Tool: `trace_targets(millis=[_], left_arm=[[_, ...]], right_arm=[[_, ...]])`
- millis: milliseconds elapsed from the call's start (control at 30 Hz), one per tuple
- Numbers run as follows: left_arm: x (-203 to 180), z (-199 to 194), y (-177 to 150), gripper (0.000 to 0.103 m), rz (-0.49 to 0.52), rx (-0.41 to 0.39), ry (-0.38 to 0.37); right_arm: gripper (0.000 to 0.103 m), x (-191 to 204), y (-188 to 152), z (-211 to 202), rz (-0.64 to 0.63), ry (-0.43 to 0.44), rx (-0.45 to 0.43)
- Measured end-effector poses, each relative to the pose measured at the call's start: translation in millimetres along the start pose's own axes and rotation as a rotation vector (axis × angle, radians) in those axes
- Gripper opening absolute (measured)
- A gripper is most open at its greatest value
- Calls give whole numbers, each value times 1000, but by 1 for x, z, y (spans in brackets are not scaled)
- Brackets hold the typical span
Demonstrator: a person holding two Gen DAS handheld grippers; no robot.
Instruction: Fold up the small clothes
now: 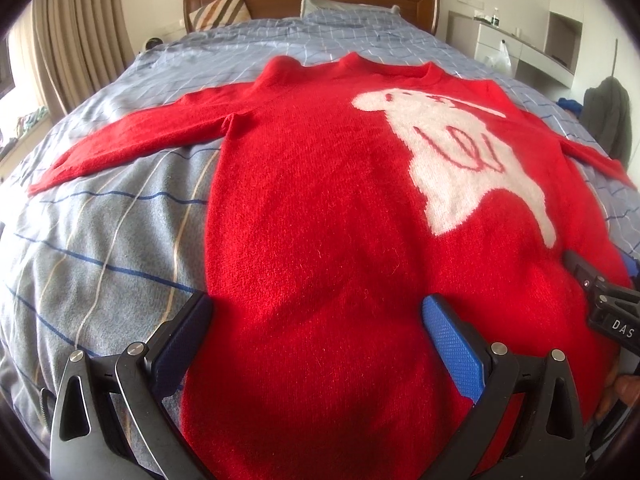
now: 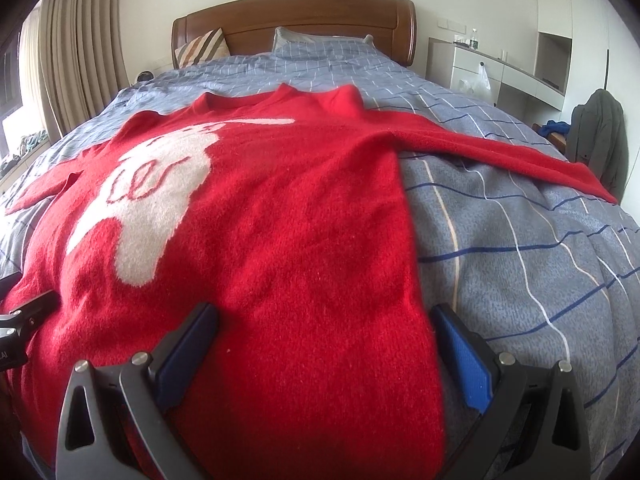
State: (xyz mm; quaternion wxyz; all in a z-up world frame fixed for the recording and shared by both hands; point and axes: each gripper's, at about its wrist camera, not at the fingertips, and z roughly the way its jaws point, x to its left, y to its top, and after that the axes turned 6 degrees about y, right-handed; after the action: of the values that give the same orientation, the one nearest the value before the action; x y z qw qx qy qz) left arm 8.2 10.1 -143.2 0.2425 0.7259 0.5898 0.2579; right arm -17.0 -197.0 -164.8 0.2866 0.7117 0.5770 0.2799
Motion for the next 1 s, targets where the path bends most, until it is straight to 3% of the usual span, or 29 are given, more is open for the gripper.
trace_targets(millis=[300,400,467,533,600,700,833,933,1000], left_arm=[[0,0,-1,103,1,1,-3],[1,0,2,103,5,15,-16],[6,-5,9,103,-2,39,-42],[13,-13,16,103,-25,40,-77],[20,-24,23,103,-55,12,-103],[25,-36,32,103,-78,-23,-116],[26,-41,38,103,-110,-27,-137],[21,-35,37,103,-102,-4,-133],[15,-31,35,103,-78,9,-121]], right_arm=[[103,0,-1,1,-2,-2,7],[103,-1,4,0,11,5,47],[103,-6,15,-4,16,36,110],[102,-24,31,-18,59,82,103],[102,-59,52,-36,127,114,35],[102,-142,84,-49,270,112,-36],[100,-278,88,-44,608,110,-95],[81,-353,64,-28,884,177,-108],[63,-383,51,-17,1019,244,-132]])
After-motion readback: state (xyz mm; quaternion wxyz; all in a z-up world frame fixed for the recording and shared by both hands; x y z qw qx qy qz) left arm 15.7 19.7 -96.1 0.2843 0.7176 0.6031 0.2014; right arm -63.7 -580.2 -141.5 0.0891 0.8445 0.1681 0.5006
